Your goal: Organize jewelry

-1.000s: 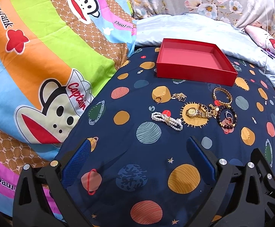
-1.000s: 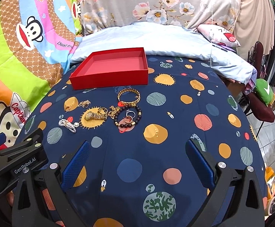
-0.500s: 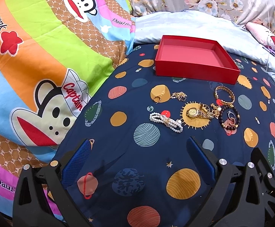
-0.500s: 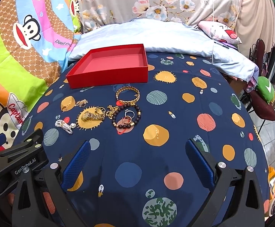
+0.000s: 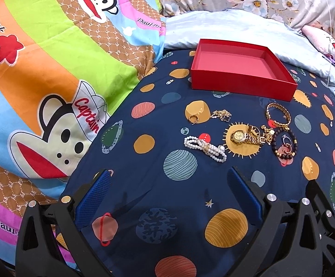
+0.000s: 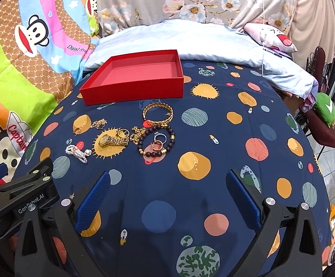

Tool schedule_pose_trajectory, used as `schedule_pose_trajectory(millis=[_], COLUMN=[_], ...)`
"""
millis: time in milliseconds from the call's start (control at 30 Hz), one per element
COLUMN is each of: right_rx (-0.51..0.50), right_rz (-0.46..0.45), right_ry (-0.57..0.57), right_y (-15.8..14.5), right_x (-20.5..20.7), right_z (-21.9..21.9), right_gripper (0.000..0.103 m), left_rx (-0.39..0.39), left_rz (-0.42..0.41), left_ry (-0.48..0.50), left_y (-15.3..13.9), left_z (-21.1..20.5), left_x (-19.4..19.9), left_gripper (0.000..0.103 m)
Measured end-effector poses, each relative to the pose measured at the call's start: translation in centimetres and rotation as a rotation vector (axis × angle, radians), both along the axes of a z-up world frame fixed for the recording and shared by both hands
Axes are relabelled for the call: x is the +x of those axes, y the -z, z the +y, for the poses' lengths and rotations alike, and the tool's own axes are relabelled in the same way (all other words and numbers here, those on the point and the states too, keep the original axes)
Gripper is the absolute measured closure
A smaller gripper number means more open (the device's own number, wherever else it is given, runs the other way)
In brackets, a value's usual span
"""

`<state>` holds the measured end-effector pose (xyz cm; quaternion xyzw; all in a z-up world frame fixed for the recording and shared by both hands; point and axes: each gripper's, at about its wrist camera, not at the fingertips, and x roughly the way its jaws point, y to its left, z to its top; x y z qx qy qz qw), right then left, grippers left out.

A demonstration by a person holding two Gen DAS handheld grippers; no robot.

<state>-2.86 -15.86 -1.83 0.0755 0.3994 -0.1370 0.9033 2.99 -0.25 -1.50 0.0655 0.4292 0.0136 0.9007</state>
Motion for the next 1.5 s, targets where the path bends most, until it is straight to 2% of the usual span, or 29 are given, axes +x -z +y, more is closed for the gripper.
schedule_pose_trajectory(millis=[567, 1067, 1300, 1500], right_rx=[0.008, 0.027, 0.046, 0.058], right_rz=[0.010, 0.028, 0.047, 0.054], right_ry=[-0.018, -0.043, -0.032, -0.031], right_y=[0.7, 2.8, 3.9, 4.4], right_x=[0.6, 2.0, 3.4, 4.2], right_z=[-0.1, -1.8, -3.4, -3.9], right_gripper=[0.005, 0.005, 0.015, 0.017], left_rx=[-0.015, -0.049, -0.100, -0.123], left_rz=[0.020, 0.052, 0.076, 0.118], left_ry=[0.005, -0.041, -0.005, -0.012], left_y=[1.2, 3.4, 3.9, 5.3], left_z=[0.1, 2.6, 0.3, -1.2], left_x=[0.5, 2.2, 3.9, 5.8], left_gripper=[0.005, 0.005, 0.005, 0.005])
